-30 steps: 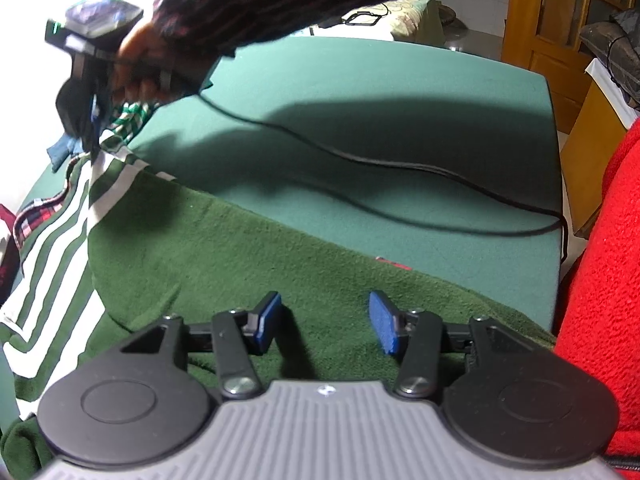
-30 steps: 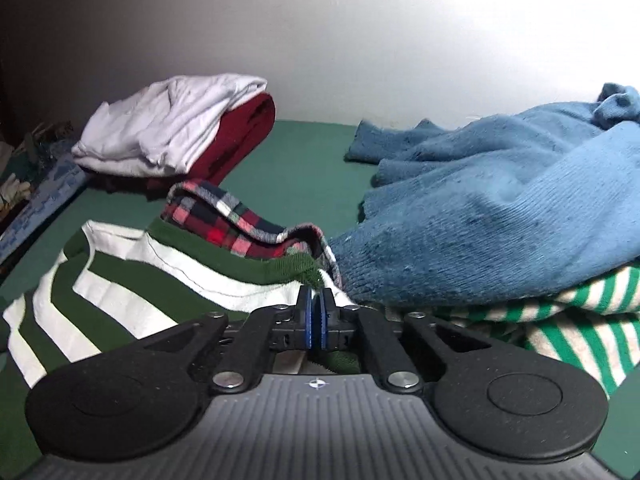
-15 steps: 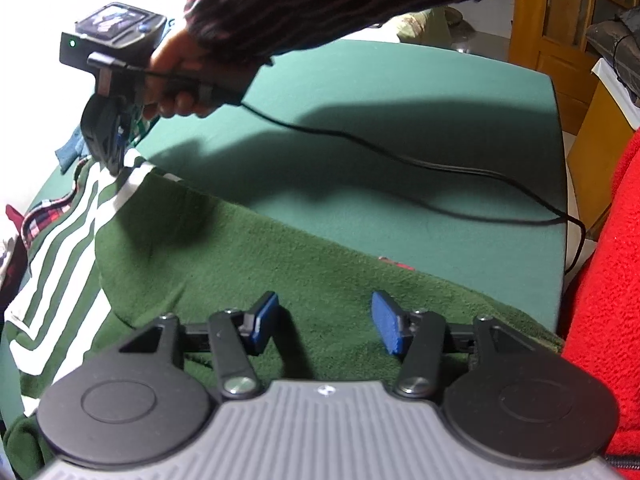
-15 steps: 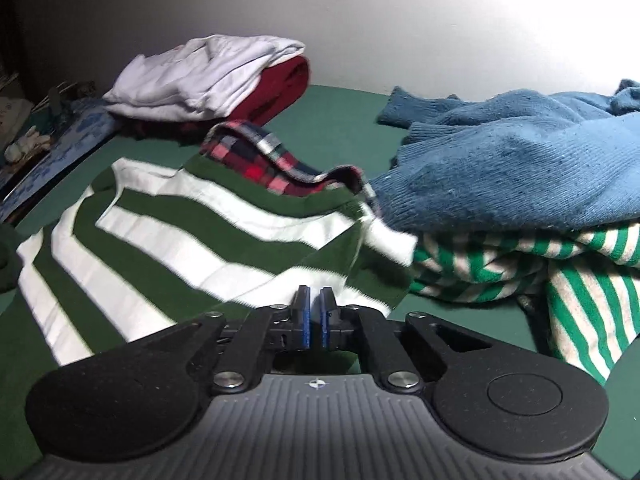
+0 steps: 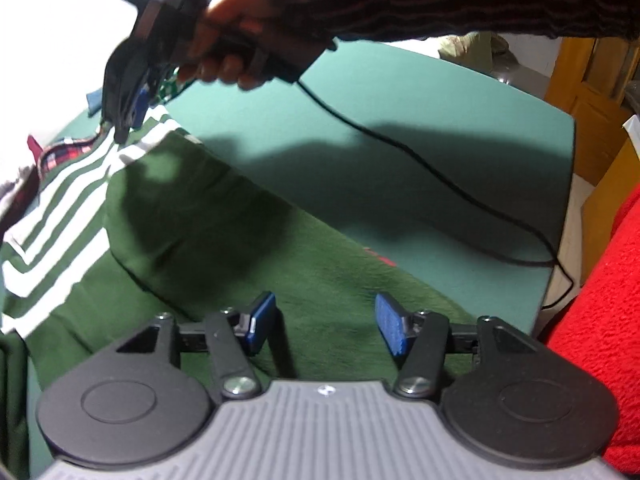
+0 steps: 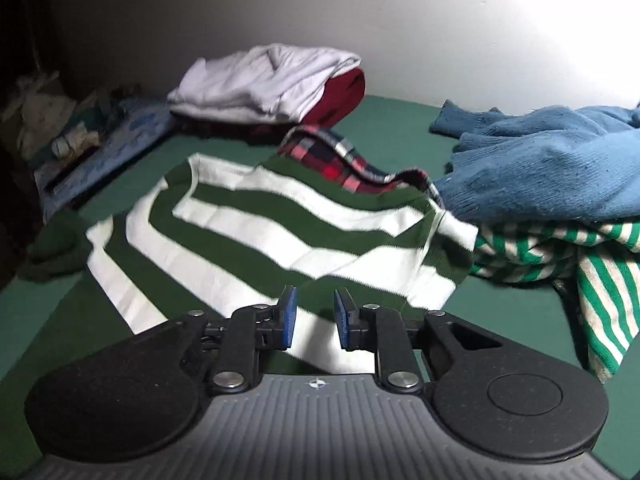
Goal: Fold clothes
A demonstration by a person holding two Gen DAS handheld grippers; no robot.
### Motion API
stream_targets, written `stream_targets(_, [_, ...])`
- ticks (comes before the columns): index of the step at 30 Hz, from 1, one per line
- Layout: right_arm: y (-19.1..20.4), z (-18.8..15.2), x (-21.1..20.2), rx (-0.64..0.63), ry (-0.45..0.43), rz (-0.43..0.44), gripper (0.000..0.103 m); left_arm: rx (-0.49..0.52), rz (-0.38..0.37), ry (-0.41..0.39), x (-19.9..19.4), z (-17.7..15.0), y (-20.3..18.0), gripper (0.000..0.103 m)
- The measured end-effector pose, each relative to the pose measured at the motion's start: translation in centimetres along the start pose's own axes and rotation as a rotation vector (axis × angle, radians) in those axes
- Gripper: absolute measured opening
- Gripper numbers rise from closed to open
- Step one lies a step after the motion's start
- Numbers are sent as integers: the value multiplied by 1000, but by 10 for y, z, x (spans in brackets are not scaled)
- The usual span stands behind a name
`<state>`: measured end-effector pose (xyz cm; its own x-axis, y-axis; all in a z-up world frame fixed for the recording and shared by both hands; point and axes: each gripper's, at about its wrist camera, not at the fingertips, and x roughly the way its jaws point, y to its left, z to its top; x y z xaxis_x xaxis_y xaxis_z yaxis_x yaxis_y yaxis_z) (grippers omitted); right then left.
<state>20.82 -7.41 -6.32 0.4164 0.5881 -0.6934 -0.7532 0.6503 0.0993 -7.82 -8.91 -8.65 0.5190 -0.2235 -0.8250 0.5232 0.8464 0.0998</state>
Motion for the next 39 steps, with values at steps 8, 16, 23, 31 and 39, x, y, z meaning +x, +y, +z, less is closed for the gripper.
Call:
stream_targets(8, [8, -5, 15, 19, 22, -18, 17, -23, 2, 17, -5, -9, -16, 58])
stream_targets(16, [47, -47, -36, -6, 86, 134, 21, -150, 78, 2, -26, -21, -21, 70])
stream_targets(23, [63, -78, -48, 51, 16, 63, 28, -392, 194, -35, -45, -40, 0, 71])
stream_targets(31, [83, -80, -45, 2, 0, -9, 39, -387, 402, -28, -55, -58, 53, 76])
stream_targets(39, [102, -82, -63, 187, -3, -56, 37, -303, 621, 17, -99, -116, 168, 76])
